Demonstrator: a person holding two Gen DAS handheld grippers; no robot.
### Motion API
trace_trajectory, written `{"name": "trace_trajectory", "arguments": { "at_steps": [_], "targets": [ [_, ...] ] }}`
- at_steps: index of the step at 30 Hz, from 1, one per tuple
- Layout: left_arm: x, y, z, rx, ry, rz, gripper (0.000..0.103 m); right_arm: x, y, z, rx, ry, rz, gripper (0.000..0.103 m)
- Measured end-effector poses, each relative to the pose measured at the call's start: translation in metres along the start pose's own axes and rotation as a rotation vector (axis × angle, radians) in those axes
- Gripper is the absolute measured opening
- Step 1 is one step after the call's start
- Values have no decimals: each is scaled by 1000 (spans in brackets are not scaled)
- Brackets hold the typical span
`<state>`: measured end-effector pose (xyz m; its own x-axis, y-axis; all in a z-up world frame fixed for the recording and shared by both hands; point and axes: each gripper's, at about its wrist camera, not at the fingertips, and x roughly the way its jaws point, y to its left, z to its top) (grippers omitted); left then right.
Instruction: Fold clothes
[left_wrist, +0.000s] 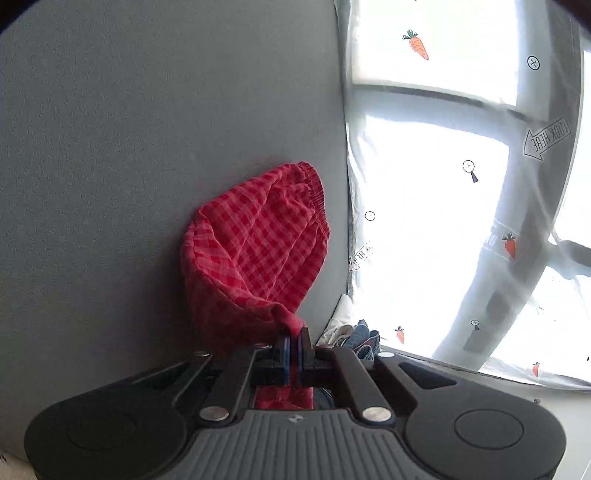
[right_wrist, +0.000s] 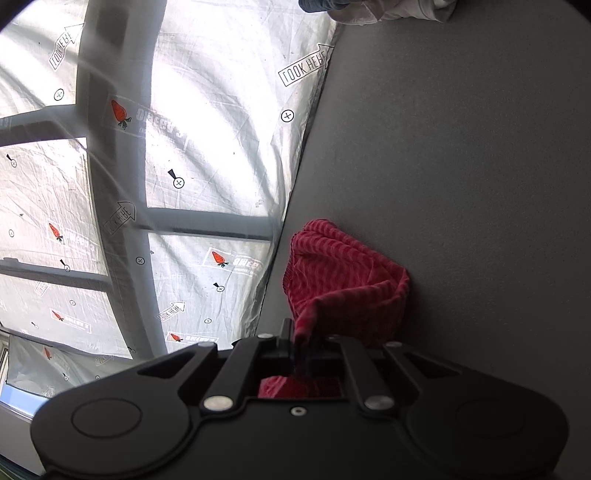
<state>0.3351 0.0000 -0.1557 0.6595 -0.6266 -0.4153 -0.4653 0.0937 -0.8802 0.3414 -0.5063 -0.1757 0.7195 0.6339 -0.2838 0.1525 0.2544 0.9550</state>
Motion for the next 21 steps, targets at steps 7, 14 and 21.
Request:
{"name": "trace_trajectory", "arguments": {
  "at_steps": [7,14,21],
  "targets": [
    [26,-7,31,-114,-11,-25,3,41,12,18,-6,15,-2,6],
    [54,-2,69,-229,-36,-29,3,94,15,50,27,60,-53,6],
    [89,10,99,-344,-87,-47,3,152,6,87,74,119,-130,9]
  ]
}}
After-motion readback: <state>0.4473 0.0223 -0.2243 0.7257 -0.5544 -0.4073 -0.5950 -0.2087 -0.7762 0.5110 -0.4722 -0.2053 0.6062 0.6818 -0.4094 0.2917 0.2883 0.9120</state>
